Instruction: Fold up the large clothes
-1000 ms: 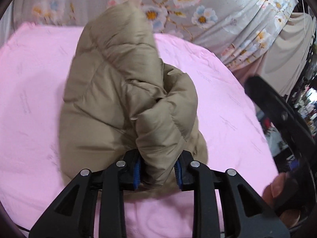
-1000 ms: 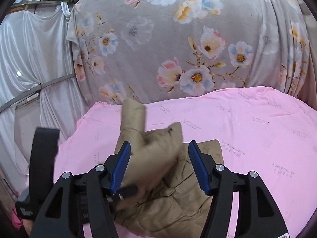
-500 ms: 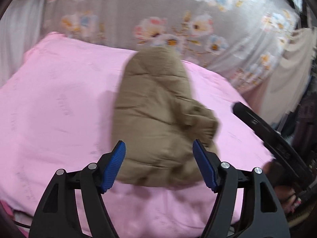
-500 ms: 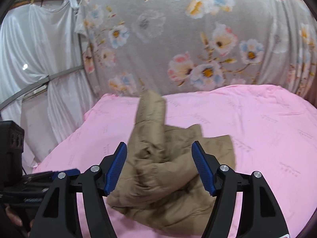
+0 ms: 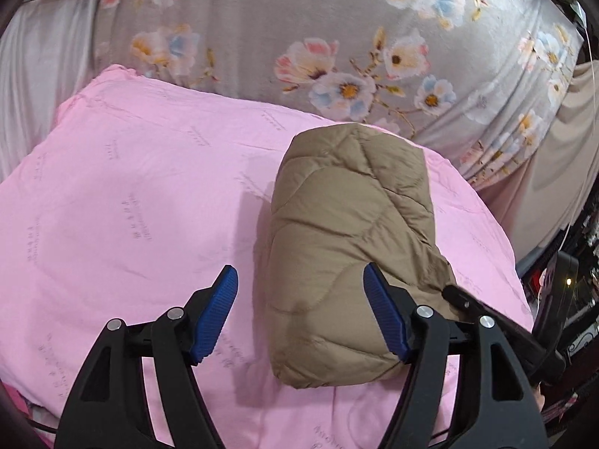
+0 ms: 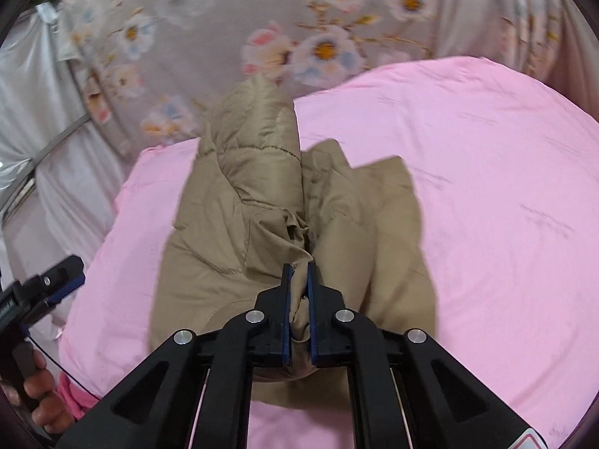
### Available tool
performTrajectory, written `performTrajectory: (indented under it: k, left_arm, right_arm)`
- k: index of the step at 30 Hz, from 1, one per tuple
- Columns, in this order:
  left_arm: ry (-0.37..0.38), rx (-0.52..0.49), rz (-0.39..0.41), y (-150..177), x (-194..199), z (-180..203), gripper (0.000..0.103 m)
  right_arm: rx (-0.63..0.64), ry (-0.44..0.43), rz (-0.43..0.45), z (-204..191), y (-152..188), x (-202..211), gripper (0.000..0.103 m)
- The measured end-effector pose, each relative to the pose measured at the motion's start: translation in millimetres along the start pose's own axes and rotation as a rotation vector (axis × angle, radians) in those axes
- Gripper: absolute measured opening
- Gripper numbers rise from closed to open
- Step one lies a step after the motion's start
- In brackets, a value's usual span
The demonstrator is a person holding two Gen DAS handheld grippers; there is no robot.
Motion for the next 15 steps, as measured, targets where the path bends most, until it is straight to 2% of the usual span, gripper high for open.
performTrajectory:
  k: [4,6,9,15]
  left_arm:
    - [0.033,-0.036,-0.058,8.1,-38.1,30.7,0.066]
    - [0.031,-0.062,-0.101,16.4,-61.6,45.3,0.064]
    - [0.022,-0.087,-0.159,31.6,-87.9,57.2,0.063]
    - [-0.038,-0.158,-0.171,48.5,-109.0,69.1,0.070]
  right_arm:
    - [0.051,0.141,0.012,27.9,17.1,-1.3,0.005]
    - [0.059,0.176,0.004,37.7,23.3,-8.5,0.005]
    - [0.064,0.190,-0.014,48.2,28.9,-19.3,0.005]
    - [0.065,0.195,-0.038,66.3,40.8,-41.0,0.007]
Point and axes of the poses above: each gripper's, at about its wrist camera, not at the fingertips, and x roughly against the way its jaws point, z to its right, y to its underside, the point moved 8 cm from there along -x, roughly the way its jaws point, and after that the axes turned 7 degrees about z, right-handed, at the moved point
